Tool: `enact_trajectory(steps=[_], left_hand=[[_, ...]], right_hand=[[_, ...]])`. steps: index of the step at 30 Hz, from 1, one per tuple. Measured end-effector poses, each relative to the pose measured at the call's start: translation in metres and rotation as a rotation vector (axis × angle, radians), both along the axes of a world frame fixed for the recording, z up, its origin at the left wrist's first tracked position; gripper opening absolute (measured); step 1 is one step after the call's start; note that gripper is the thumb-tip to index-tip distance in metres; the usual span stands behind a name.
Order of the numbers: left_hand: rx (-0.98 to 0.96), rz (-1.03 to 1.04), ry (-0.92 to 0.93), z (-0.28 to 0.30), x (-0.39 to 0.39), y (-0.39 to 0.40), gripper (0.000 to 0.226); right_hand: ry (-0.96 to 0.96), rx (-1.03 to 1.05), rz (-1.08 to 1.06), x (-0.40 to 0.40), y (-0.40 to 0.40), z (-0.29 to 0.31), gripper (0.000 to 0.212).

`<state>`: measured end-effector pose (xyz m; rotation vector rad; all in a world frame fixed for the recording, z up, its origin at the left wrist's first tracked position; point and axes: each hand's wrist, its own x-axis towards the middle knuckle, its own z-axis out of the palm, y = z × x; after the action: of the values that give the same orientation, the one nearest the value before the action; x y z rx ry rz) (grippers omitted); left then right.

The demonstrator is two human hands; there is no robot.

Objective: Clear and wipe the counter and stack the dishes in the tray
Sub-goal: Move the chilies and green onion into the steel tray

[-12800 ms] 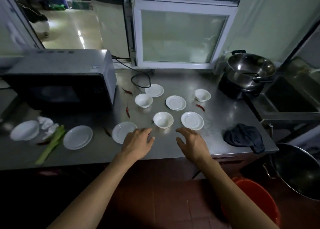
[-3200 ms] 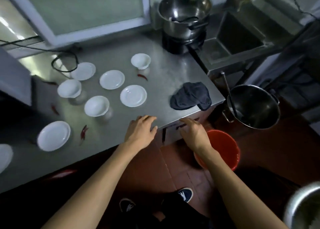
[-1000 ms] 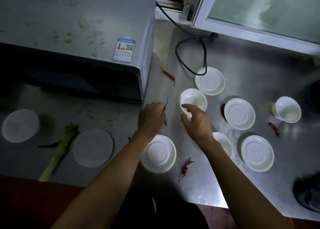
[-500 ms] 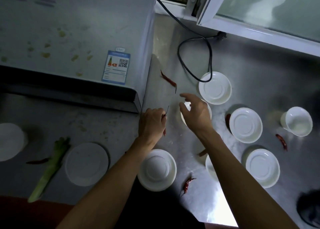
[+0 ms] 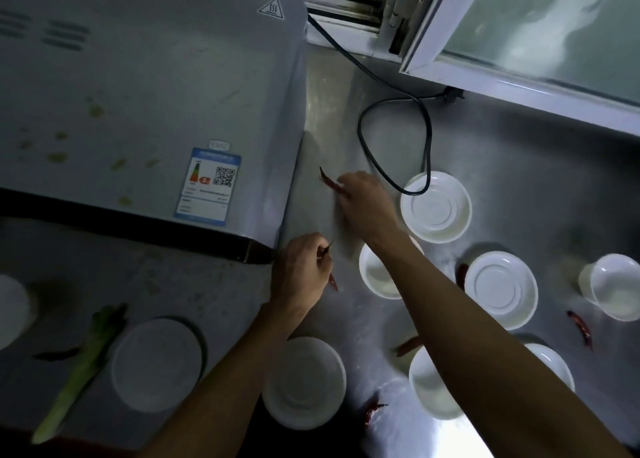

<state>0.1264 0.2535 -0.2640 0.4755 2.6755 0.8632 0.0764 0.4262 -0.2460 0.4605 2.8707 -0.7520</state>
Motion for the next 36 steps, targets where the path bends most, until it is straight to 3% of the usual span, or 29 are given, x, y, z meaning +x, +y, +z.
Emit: enact_trajectory(steps=[5, 10, 20, 30, 36], left_hand=[[0.034, 0.008, -0.005, -0.001, -0.001, 0.000, 0.008], [0.089, 0.030, -0.052, 0.002, 0.004, -0.005, 0.010], [0.087, -0.007, -0.008, 0.039, 0.035, -0.024, 0.010], [0.011, 0.103, -0.035, 0.065, 0.095, -0.063, 0.004], [0.019, 0.193, 0.010, 0.080, 0.114, -0.099, 0.016]], right_hand=[[0.033, 0.066, 0.036, -0.002, -0.006, -0.010, 0.019], [0.036, -0.002, -0.031, 0.003, 0.002, -0.003, 0.022], [0.305, -0.114, -0.189, 0.095, 0.006, 0.042, 0.017], [0.363, -0.159, -0.129, 0.187, -0.038, 0.058, 0.018], [0.419, -0.189, -0.016, 0.204, -0.076, 0.064, 0.017]])
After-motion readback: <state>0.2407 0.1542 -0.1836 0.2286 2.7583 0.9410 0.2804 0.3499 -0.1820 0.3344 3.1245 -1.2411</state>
